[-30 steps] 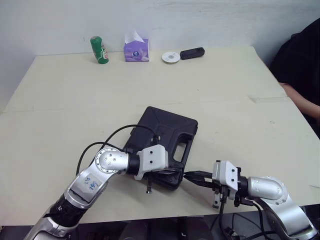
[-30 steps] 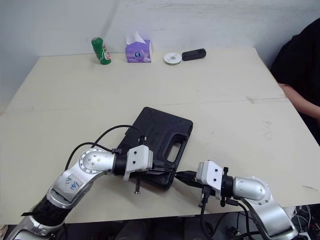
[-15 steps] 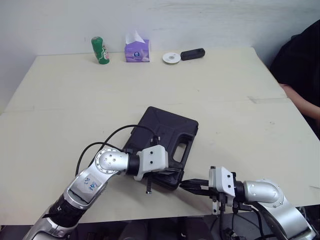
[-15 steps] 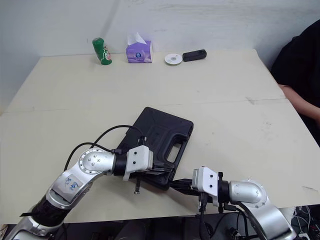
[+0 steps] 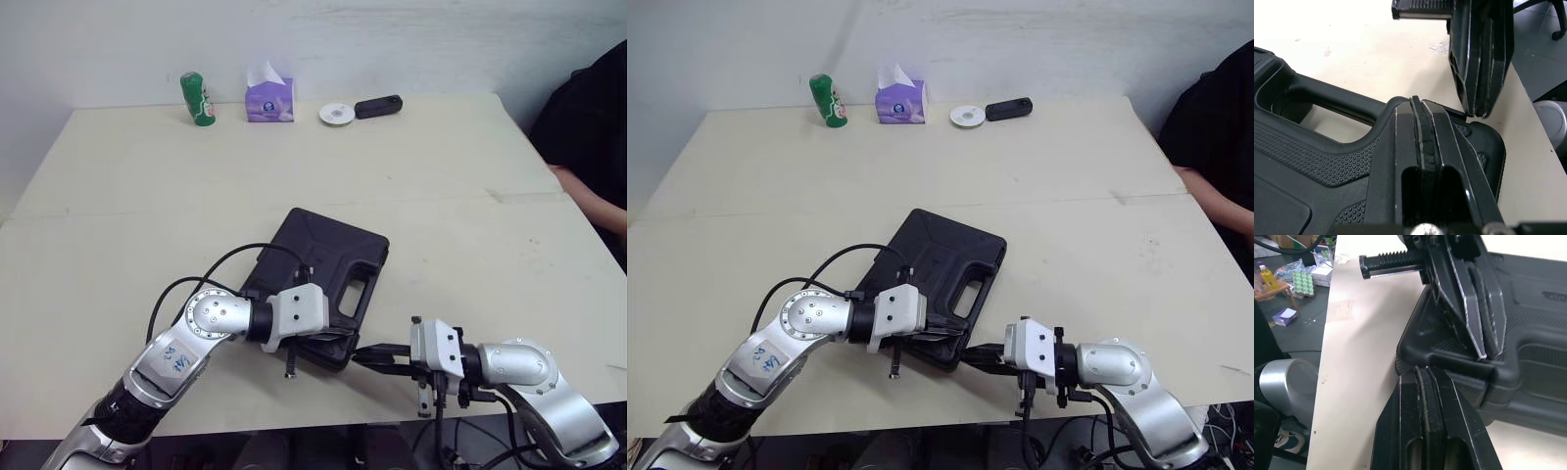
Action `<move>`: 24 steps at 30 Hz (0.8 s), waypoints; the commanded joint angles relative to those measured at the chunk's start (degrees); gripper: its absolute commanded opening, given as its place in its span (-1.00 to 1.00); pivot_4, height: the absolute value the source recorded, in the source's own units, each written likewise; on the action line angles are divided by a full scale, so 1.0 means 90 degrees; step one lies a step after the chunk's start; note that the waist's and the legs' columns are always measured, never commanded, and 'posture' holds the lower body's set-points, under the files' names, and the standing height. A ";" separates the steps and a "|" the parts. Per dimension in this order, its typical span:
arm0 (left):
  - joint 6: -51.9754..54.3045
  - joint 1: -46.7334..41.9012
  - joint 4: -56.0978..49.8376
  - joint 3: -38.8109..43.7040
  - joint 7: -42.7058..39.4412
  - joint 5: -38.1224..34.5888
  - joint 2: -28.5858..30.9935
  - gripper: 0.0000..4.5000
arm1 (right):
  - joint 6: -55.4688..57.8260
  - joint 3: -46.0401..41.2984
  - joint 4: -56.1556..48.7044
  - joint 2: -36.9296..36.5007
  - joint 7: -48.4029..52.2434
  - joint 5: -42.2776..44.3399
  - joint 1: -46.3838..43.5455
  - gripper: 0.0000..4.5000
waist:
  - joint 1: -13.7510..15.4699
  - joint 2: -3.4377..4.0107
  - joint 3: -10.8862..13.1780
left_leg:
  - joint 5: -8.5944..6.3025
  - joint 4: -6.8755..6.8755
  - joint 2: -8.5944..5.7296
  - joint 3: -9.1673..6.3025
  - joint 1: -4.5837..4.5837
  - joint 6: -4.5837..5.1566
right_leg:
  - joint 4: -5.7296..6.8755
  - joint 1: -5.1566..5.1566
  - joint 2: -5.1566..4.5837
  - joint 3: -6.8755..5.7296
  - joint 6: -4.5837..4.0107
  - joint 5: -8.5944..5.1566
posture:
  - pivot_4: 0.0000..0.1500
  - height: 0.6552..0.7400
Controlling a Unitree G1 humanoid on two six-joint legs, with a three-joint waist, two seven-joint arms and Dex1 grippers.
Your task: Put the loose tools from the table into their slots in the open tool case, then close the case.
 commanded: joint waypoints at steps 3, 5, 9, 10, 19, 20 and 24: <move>0.0389 0.0234 0.0341 -0.0322 0.0001 0.0298 0.0175 -0.97 | -0.0084 -0.0085 -0.0042 0.0035 -0.0052 0.0100 0.0016 -1.00 | 0.0003 -0.0001 -0.0001 | -0.0001 -0.0002 0.0000 0.0000 -0.0001 0.0001 | -0.0004 0.0000 -0.0001 -0.0001 0.0000 0.0000 | 1.00 1.00; 0.0412 0.0236 0.0326 -0.0314 0.0015 0.0284 0.0174 -0.97 | -0.0099 -0.0070 0.0023 0.0049 -0.0050 0.0070 -0.0013 -1.00 | 0.0003 -0.0003 -0.0002 | -0.0001 -0.0001 -0.0001 0.0000 -0.0001 0.0001 | -0.0005 0.0002 -0.0002 0.0000 0.0000 0.0000 | 1.00 1.00; 0.0405 0.0208 0.0342 -0.0321 -0.0001 0.0290 0.0180 -0.97 | -0.0196 -0.0070 0.0134 0.0004 0.0019 0.0021 0.0027 -1.00 | 0.0003 -0.0006 -0.0004 | -0.0001 -0.0001 -0.0001 0.0000 0.0002 0.0001 | -0.0005 0.0004 -0.0001 -0.0001 0.0000 0.0000 | 1.00 1.00; 0.0405 0.0199 0.0349 -0.0318 -0.0003 0.0287 0.0176 -0.97 | -0.0213 -0.0070 0.0134 -0.0005 0.0022 0.0023 0.0052 -1.00 | 0.0003 -0.0006 -0.0004 | -0.0001 -0.0001 -0.0001 0.0000 0.0002 0.0002 | -0.0004 0.0004 -0.0002 0.0000 0.0000 0.0000 | 1.00 1.00; 0.0394 0.0129 0.0401 -0.0346 -0.0015 0.0300 0.0148 -0.97 | -0.0349 0.0297 0.0271 0.0363 -0.0282 -0.0221 0.0061 -1.00 | -0.0013 -0.0015 -0.0009 | -0.0001 -0.0002 0.0001 0.0000 0.0005 0.0001 | -0.0004 0.0005 0.0000 0.0000 0.0000 0.0000 | 1.00 1.00; 0.0393 0.0121 0.0410 -0.0346 -0.0018 0.0298 0.0146 -0.97 | -0.0339 0.0324 0.0286 0.0427 -0.0324 -0.0235 0.0038 -1.00 | -0.0028 -0.0016 -0.0010 | -0.0001 -0.0003 0.0001 0.0000 0.0008 0.0000 | -0.0003 0.0006 0.0001 0.0000 0.0000 0.0000 | 1.00 1.00; 0.0412 0.0112 0.0420 -0.0349 -0.0012 0.0296 0.0144 -0.97 | -0.0334 0.0394 0.0367 0.0553 -0.0414 -0.0321 -0.0060 -1.00 | -0.0065 -0.0016 -0.0013 | 0.0000 -0.0010 0.0008 0.0001 0.0021 -0.0007 | 0.0006 0.0009 0.0009 0.0003 -0.0007 -0.0004 | 1.00 1.00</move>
